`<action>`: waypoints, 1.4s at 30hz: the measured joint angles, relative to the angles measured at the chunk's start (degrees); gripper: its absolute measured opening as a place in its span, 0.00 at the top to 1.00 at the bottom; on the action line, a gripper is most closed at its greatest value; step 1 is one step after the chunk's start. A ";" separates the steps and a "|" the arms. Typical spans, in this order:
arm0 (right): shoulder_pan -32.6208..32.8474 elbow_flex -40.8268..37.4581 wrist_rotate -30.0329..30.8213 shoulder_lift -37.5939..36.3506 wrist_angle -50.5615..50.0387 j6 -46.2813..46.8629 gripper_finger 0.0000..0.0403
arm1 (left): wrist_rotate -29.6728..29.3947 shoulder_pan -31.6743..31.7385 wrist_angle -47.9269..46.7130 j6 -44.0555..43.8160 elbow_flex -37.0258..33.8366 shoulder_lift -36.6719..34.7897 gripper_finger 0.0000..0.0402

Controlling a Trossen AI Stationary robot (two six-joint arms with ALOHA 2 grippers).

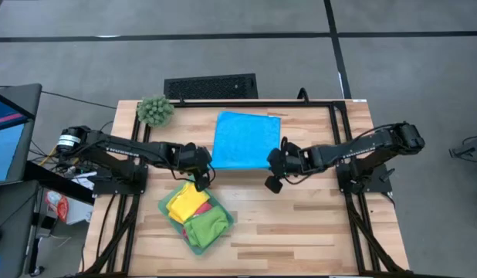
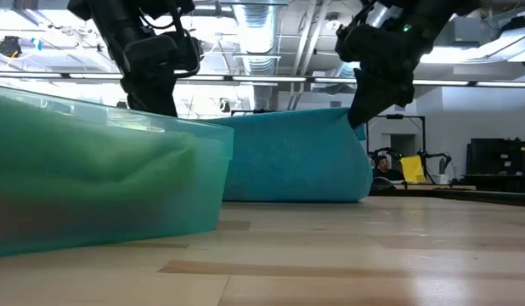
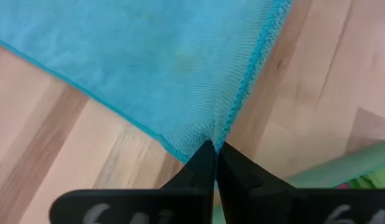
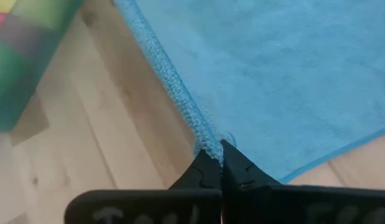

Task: Fold microfiber towels
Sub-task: Fold the blue towel

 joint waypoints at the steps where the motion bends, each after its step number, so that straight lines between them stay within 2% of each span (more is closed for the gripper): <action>1: 0.59 -0.03 0.38 0.00 -0.02 0.56 1.00 | -0.92 -0.74 0.17 -0.47 -0.22 0.00 1.00; 6: -1.07 -0.03 0.79 0.00 -0.80 2.18 1.00 | -3.23 1.00 1.74 1.55 -0.26 0.00 1.00; 13: -9.71 0.00 -0.60 0.00 -0.85 -4.98 0.99 | -2.94 11.94 4.07 9.61 -0.15 0.00 1.00; 18: -17.65 0.02 -3.84 0.02 -0.61 -11.71 0.99 | 0.15 19.19 9.68 16.22 -0.13 1.87 1.00; 23: -24.12 0.04 -5.91 0.11 0.34 -17.07 0.99 | 3.34 24.47 12.91 19.37 0.97 7.57 1.00; 29: -29.67 -0.02 -7.98 2.31 2.38 -21.72 0.99 | 2.99 28.48 12.54 23.35 6.43 14.62 1.00; 37: -33.45 -0.05 -9.65 7.26 5.04 -25.52 0.99 | 2.55 32.40 10.42 28.57 12.99 18.43 1.00; 42: -35.30 -0.05 -10.31 8.24 6.94 -26.59 0.99 | 4.96 33.94 9.14 30.73 14.53 21.42 1.00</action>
